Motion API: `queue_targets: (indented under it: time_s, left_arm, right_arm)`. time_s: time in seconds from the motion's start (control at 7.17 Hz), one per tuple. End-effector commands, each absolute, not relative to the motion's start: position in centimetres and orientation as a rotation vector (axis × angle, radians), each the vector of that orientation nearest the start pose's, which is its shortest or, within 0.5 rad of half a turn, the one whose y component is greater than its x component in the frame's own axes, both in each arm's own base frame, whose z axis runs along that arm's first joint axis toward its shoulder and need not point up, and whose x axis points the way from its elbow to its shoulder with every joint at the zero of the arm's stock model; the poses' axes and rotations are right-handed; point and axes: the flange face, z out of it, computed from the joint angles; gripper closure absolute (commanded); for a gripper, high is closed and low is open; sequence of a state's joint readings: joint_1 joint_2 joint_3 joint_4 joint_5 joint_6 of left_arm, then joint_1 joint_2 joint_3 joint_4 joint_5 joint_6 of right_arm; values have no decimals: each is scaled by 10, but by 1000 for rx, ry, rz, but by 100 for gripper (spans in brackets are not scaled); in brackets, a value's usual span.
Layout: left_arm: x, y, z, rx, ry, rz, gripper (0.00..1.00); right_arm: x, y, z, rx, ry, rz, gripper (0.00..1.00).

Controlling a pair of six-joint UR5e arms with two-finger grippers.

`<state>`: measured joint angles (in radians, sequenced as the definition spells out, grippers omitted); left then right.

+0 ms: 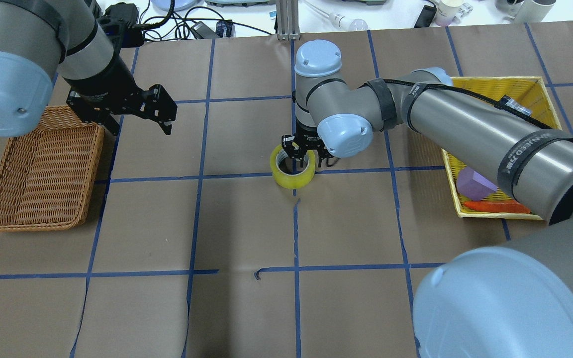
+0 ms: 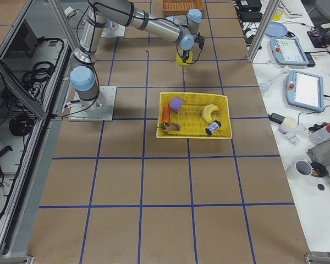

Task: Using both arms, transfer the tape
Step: 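Release the tape roll and raise the right gripper back toward the yellow basket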

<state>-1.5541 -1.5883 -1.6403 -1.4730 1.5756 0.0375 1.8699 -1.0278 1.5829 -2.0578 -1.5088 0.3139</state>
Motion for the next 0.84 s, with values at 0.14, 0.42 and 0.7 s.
queue_targets:
  time_s: [0.14,0.42,0.7]
  left_arm:
    - [-125,-503,459,12,3139,-55,0]
    - [-133,-511,455,-12,3148,-104,0]
    - [-177,-516,435,-57,3177,-90,0]
  right_arm:
    - [319,-586,301,41,3071,-23,0]
    - [282,-561,393,96,3069,-45,0]
    - [204,-520,472,55,3084,19,0]
